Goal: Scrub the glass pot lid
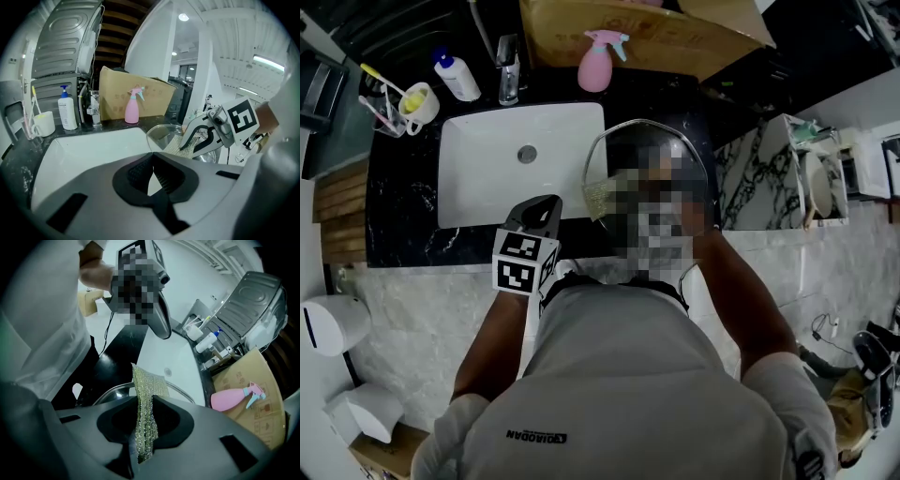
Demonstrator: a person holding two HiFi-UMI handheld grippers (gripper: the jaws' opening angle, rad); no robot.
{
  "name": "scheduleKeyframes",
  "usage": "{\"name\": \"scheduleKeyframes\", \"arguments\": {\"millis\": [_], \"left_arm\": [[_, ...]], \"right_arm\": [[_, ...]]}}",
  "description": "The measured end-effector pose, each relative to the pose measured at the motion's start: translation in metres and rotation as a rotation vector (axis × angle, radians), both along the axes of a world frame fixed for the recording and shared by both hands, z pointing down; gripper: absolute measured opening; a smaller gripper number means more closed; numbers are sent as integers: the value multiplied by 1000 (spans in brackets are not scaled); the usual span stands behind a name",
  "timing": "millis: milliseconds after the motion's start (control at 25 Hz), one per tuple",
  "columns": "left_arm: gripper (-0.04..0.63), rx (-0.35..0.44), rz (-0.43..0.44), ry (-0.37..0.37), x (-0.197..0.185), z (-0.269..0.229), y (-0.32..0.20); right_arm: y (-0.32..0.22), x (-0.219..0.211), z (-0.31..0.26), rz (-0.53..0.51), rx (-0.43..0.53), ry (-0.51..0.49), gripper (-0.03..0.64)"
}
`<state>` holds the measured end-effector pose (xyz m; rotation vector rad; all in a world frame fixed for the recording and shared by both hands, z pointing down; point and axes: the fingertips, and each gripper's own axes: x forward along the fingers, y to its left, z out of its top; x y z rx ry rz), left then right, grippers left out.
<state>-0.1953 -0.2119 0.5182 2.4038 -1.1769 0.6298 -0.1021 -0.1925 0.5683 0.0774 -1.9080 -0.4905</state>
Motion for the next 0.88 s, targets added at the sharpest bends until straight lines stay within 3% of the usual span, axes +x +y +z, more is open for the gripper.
{"name": "scheduleKeyframes", "arguments": {"millis": [400, 880], "left_arm": [[15, -4, 118, -35, 9, 7, 20], [15, 15, -51, -23, 26, -13, 59]], "right_arm": [[16, 12, 5, -49, 64, 17, 97], [47, 48, 3, -233, 75, 31, 97]]}}
